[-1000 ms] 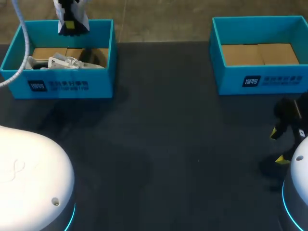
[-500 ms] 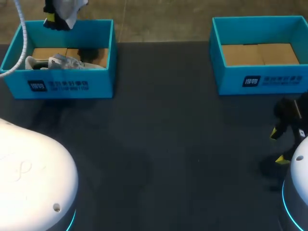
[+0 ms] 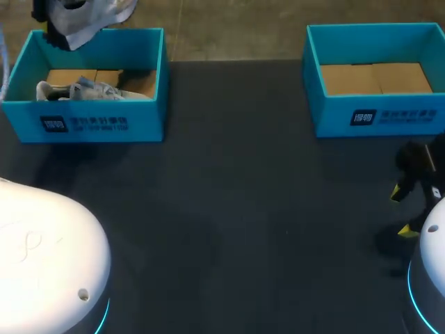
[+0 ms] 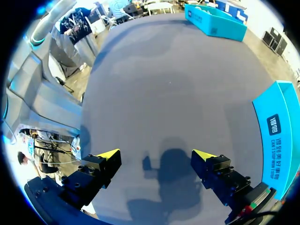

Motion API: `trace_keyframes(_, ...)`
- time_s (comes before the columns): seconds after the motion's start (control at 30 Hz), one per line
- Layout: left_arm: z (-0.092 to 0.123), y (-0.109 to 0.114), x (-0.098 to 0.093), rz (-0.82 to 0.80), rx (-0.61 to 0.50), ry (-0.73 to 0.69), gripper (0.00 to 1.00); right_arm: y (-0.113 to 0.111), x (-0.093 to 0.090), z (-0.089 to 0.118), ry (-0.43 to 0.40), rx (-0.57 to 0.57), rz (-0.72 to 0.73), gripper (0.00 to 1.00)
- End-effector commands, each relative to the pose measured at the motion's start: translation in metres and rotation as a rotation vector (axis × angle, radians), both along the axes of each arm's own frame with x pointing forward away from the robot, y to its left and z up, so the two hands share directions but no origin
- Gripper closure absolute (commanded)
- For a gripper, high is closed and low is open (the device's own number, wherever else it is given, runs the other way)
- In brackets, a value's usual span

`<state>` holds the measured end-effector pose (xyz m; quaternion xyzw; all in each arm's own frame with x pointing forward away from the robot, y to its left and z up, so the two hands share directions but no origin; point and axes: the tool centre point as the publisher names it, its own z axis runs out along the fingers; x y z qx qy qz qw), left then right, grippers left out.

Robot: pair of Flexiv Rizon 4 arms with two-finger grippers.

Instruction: Take the shoe out of the shoebox, open the shoe tongue, remove and reinsert the insole, then place the shoe into the shoebox

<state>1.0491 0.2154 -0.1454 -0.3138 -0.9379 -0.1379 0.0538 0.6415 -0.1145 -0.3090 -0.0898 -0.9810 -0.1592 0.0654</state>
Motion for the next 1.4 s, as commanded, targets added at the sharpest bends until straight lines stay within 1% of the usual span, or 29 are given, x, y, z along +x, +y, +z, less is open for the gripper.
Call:
trace_keyframes(0.03, 0.000, 0.015, -0.005, -0.084, -0.084, -0.076, 1.00, 0.000, -0.001, 0.000, -0.001, -0.003, -0.001, 0.00)
trace_keyframes(0.1, 0.000, 0.023, 0.000, -0.110, -0.100, -0.061, 1.00, 0.000, -0.001, 0.000, -0.001, -0.003, -0.001, 0.00)
trace_keyframes(0.13, 0.000, 0.026, 0.001, -0.136, -0.098, -0.060, 1.00, 0.000, -0.001, 0.000, -0.001, -0.003, -0.001, 0.00)
trace_keyframes(0.27, 0.005, 0.044, 0.002, -0.223, -0.159, -0.037, 1.00, 0.000, -0.001, 0.000, -0.001, -0.003, -0.001, 0.00)
trace_keyframes(0.33, 0.007, 0.054, 0.008, -0.244, -0.140, -0.009, 1.00, 0.000, -0.001, 0.000, -0.001, -0.003, -0.001, 0.00)
trace_keyframes(0.37, 0.009, 0.058, 0.013, -0.239, -0.150, 0.009, 1.00, 0.000, -0.001, 0.000, -0.001, -0.003, -0.001, 0.00)
trace_keyframes(0.97, 0.009, 0.058, 0.013, -0.239, -0.150, 0.009, 1.00, 0.000, -0.001, 0.000, -0.001, -0.003, -0.001, 0.00)
trace_keyframes(1.1, 0.011, 0.070, 0.027, -0.338, -0.115, -0.052, 1.00, 0.000, -0.001, 0.000, -0.001, -0.003, -0.001, 0.00)
trace_keyframes(1.17, 0.011, 0.077, 0.035, -0.364, -0.126, -0.061, 1.00, 0.000, -0.001, 0.000, -0.001, -0.003, -0.001, 0.00)
trace_keyframes(1.2, 0.011, 0.081, 0.037, -0.403, -0.129, -0.073, 1.00, 0.000, -0.001, 0.000, -0.001, -0.003, -0.001, 0.00)
trace_keyframes(1.27, 0.010, 0.084, 0.041, -0.426, -0.112, -0.072, 1.00, 0.000, -0.001, 0.000, -0.001, -0.003, -0.001, 0.00)
trace_keyframes(1.33, 0.010, 0.088, 0.044, -0.454, -0.070, -0.103, 1.00, 0.000, -0.001, 0.000, -0.001, -0.003, -0.001, 0.00)
trace_keyframes(1.37, 0.011, 0.091, 0.047, -0.484, -0.080, -0.081, 1.00, 0.000, -0.001, 0.000, -0.001, -0.003, -0.001, 0.00)
trace_keyframes(1.4, 0.013, 0.095, 0.052, -0.480, -0.086, -0.070, 1.00, 0.000, -0.001, 0.000, -0.001, -0.003, -0.001, 0.00)
